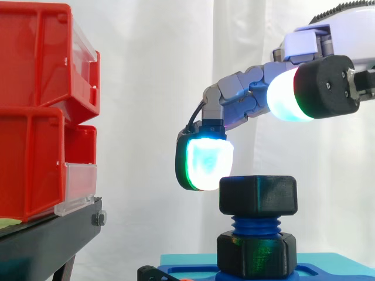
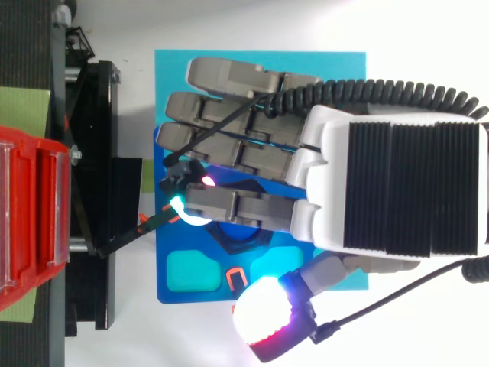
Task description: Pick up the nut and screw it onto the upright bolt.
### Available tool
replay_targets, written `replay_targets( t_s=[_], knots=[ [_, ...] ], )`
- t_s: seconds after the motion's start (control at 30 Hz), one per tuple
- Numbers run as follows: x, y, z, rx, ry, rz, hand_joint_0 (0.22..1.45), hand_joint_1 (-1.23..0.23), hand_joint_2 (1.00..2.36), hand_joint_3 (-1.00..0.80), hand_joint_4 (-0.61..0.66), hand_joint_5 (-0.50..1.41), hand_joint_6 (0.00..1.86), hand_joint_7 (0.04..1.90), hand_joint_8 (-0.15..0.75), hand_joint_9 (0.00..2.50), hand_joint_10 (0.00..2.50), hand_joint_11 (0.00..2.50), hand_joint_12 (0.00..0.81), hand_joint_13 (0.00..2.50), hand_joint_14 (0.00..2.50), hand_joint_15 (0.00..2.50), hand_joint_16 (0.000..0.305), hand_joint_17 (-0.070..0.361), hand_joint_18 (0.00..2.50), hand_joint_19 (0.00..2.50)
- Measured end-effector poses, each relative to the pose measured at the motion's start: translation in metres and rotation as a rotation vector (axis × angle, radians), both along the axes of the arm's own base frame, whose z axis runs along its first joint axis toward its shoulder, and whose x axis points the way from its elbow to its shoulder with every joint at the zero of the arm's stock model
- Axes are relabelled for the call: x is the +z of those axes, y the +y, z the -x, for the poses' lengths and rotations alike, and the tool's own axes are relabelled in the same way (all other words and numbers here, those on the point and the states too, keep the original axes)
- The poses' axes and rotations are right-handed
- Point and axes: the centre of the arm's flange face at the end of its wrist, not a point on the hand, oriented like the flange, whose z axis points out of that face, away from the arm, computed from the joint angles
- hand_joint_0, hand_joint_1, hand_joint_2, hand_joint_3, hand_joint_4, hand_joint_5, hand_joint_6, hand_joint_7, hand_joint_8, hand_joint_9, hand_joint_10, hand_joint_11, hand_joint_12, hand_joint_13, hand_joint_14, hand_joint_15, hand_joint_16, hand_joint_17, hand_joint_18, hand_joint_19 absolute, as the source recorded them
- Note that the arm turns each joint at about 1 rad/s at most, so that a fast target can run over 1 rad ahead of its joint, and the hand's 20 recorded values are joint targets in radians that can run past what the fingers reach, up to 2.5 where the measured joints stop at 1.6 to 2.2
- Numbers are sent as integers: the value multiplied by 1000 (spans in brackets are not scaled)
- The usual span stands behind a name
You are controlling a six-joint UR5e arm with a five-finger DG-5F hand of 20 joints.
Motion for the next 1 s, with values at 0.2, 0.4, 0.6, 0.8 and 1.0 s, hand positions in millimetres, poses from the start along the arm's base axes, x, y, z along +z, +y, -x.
replay_targets(
  t_s=[0.2, 0.4, 0.6, 0.8, 1.0],
  knots=[
    [0, -10, 1, 0, 5, 0, 491, -142, 1000, -500, 207, -76, 574, 1295, 268, 425, 0, 0, 315, 264, 0, 0, 33, 73, 0, 0],
    [-1, -20, 1, 2, 6, 1, 497, -159, 1000, -500, 203, -44, 622, 1288, 279, 545, 0, 0, 298, 338, 0, 0, 28, 64, 0, 0],
    [-1, -29, 2, 7, 7, -1, 506, -174, 1000, -500, 160, -4, 644, 1281, 276, 702, 0, 0, 271, 452, 0, 0, 23, 53, 15, 0],
    [0, -37, 3, 14, 5, -4, 514, -195, 1000, -500, 99, 32, 663, 1262, 274, 1001, 0, 0, 221, 657, 0, 0, 15, 33, 217, 0],
    [3, -42, 2, 19, -2, -7, 513, -192, 1000, -500, 135, 38, 591, 1384, 278, 1035, 0, 0, 222, 653, 0, 0, 15, 33, 227, 0]
  ],
)
